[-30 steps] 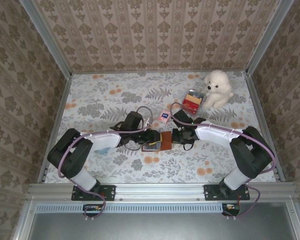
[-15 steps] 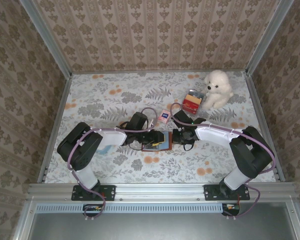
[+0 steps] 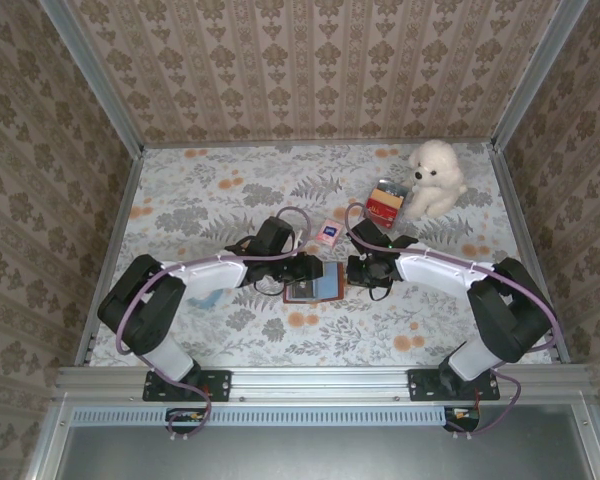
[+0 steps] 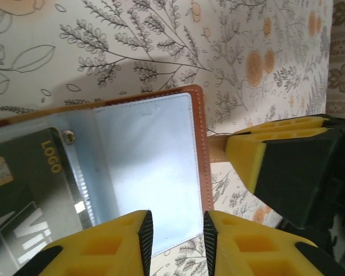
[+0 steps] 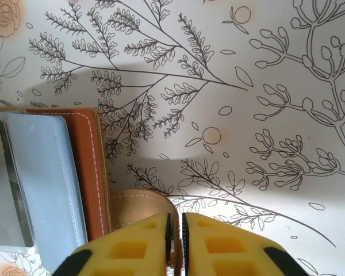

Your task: Take the credit cards out of the card holder

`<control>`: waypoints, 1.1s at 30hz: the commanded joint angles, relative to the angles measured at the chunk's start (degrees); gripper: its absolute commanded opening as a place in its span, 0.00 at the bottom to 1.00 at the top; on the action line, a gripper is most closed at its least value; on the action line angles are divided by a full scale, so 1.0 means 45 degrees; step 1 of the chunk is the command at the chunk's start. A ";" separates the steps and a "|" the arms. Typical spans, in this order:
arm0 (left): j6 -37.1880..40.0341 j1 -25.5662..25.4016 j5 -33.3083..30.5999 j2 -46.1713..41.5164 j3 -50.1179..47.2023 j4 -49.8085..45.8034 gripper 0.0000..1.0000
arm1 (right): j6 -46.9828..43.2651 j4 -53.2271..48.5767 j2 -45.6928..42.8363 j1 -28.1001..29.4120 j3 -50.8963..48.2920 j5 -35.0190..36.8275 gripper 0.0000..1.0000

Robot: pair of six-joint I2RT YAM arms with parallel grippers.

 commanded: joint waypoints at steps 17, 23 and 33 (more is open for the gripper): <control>0.0898 0.0079 -0.1490 -0.0479 0.0286 -0.1957 0.29 | -0.0427 -0.1691 -0.3195 0.1156 0.1236 0.1312 0.44; 0.0734 0.0609 -0.1931 -0.1237 -0.0153 -0.2005 0.27 | -0.0444 -0.2813 -0.2069 0.2486 0.2722 0.2128 0.44; -0.0048 0.1256 -0.1770 -0.1502 -0.1349 -0.1110 0.22 | 0.0173 -0.2983 0.1632 0.2738 0.4094 0.1506 0.41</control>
